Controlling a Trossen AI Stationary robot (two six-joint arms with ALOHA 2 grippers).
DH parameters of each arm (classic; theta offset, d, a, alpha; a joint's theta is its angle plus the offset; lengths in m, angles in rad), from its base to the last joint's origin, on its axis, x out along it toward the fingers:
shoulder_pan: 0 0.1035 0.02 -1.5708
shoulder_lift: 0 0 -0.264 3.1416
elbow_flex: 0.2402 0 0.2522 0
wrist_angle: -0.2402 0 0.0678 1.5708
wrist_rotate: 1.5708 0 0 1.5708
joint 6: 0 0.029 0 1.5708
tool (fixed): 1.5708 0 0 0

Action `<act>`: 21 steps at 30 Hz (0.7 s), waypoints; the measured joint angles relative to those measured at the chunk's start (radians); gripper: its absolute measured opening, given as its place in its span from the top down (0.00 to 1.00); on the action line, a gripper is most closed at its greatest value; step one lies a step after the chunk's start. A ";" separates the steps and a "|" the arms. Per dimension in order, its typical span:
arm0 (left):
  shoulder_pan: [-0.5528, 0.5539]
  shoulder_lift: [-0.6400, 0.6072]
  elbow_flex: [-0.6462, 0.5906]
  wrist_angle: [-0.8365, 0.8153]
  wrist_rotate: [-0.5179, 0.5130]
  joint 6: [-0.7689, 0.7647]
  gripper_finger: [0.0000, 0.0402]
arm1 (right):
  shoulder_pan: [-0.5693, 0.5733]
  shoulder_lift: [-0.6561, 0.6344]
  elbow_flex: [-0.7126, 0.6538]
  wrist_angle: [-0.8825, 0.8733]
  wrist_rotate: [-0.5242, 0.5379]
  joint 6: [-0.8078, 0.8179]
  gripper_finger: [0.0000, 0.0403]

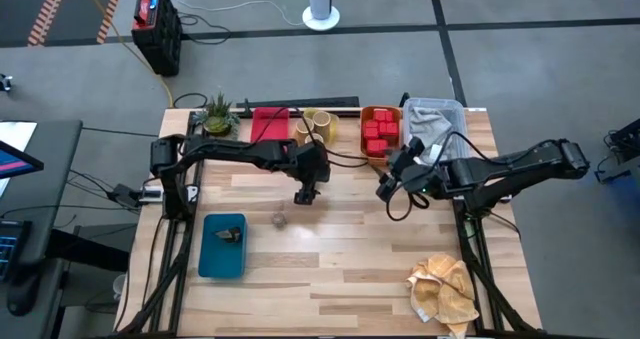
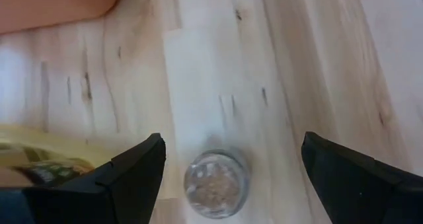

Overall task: Sort spices by type
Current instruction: Put the brown seasoning bottle into the red bin

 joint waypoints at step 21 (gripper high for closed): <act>0.021 0.000 -0.148 0.152 0.011 -0.046 0.35 | -0.001 0.001 0.000 0.019 0.000 -0.016 0.32</act>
